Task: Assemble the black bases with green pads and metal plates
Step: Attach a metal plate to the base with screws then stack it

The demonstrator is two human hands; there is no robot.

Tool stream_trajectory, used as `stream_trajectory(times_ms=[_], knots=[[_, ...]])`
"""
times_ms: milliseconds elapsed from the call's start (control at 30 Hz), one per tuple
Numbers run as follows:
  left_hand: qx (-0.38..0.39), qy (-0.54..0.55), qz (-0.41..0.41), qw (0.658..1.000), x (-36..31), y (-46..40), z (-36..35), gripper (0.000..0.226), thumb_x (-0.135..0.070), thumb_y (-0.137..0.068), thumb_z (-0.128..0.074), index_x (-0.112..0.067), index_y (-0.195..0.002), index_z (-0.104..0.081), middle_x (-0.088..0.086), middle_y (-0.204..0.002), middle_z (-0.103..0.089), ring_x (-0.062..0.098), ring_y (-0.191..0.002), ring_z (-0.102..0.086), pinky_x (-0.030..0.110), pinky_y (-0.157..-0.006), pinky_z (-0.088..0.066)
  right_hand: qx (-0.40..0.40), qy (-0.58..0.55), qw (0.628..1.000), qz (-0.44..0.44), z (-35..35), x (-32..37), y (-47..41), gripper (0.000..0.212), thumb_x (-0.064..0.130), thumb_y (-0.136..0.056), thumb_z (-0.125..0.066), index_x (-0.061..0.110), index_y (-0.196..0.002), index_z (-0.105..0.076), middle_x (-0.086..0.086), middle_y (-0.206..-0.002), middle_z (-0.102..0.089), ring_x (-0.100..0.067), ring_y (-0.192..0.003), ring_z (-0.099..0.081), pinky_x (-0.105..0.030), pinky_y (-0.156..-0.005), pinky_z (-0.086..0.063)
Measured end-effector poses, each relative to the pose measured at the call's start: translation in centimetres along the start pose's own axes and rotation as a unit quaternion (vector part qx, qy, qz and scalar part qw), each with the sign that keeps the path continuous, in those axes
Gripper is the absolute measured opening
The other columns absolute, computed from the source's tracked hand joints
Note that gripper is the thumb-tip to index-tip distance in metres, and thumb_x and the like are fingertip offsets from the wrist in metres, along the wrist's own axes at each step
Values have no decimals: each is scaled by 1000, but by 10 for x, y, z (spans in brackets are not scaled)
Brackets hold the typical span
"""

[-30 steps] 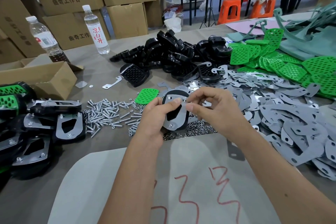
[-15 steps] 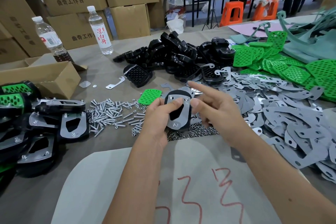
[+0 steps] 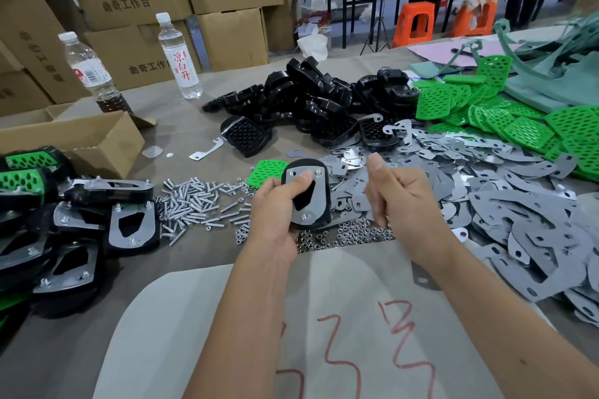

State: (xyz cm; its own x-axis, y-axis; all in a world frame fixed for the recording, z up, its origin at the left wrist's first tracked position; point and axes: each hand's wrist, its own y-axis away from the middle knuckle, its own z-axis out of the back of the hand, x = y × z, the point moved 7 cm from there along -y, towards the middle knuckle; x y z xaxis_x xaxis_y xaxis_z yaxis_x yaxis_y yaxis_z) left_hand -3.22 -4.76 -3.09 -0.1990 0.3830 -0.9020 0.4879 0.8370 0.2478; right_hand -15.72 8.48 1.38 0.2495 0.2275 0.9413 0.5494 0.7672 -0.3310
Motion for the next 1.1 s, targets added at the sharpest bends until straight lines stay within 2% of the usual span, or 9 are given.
stream_trajectory(times_ms=[67, 133, 167, 333, 500, 633, 800, 933, 1100], knots=[[9, -24, -11, 1000, 1, 2, -4, 29, -13, -82, -83, -12, -100, -59, 9, -82, -75, 25, -70, -71, 42, -67, -61, -12, 20, 1000, 20, 1, 4, 0, 57, 52, -105, -50, 11, -67, -63, -21, -51, -45, -31, -44, -32, -53, -53, -41], [11, -43, -20, 999, 3, 4, -7, 31, -13, -81, -83, -13, -98, -57, 7, -77, -72, 24, -65, -68, 37, -59, -57, 16, 35, 999, 18, -6, 2, -3, 34, 42, -107, -51, 19, -102, -76, -6, -57, -59, -15, -43, -40, -32, -47, -38], [8, -42, -21, 999, 3, 4, -6, 30, -13, -82, -83, -13, -98, -57, 8, -76, -71, 24, -64, -67, 36, -56, -56, 39, 43, 998, 8, -11, 0, -4, 39, 45, -107, -51, 14, -109, -76, -4, -59, -63, -13, -42, -42, -27, -46, -37], [-17, -9, -13, 1000, 0, 2, -1, 30, -11, -83, -82, -13, -101, -57, 7, -80, -73, 25, -71, -68, 40, -71, -57, 8, -5, 1000, -9, 0, -2, -2, 68, 55, -104, -49, 7, -56, -57, -15, -44, -39, -21, -41, -35, -36, -48, -30], [5, -60, -28, 998, 3, 6, -9, 30, -9, -82, -82, -14, -87, -54, 10, -80, -68, 28, -74, -66, 47, -73, -58, 14, 133, 990, 36, -8, -5, -7, 8, 31, -105, -57, 28, -106, -65, -3, -64, -66, -9, -46, -43, -24, -49, -36], [10, -92, -50, 994, 0, 9, -12, 37, -6, -81, -82, -17, -76, -48, 7, -76, -67, 22, -65, -65, 29, -57, -53, 43, 298, 951, 75, -18, -9, -9, 9, 31, -106, -53, 25, -106, -46, 3, -66, -58, -14, -60, -52, -35, -56, -40], [49, -117, -37, 991, -5, 13, -12, 45, -14, -76, -88, -20, -71, -43, 9, -81, -64, 25, -77, -64, 38, -72, -45, 63, 345, 932, 89, -19, -8, -7, 7, 29, -106, -45, 31, -102, -41, 8, -72, -57, -11, -68, -54, -41, -59, -46], [76, -146, -32, 986, -9, 17, -15, 47, -26, -67, -91, -13, -93, -54, 22, -91, -71, 28, -83, -67, 46, -83, -49, 85, 394, 911, 88, -23, -8, -8, 9, 24, -106, -44, 28, -99, -41, 10, -77, -56, -13, -69, -52, -44, -60, -47], [84, -166, -37, 982, -14, 18, -15, 39, -31, -65, -79, -15, -89, -53, 10, -81, -57, 23, -77, -54, 40, -75, -40, 91, 440, 890, 83, -24, -7, -9, 14, 34, -108, -36, 29, -95, -34, 10, -78, -50, -21, -71, -50, -42, -62, -43]])
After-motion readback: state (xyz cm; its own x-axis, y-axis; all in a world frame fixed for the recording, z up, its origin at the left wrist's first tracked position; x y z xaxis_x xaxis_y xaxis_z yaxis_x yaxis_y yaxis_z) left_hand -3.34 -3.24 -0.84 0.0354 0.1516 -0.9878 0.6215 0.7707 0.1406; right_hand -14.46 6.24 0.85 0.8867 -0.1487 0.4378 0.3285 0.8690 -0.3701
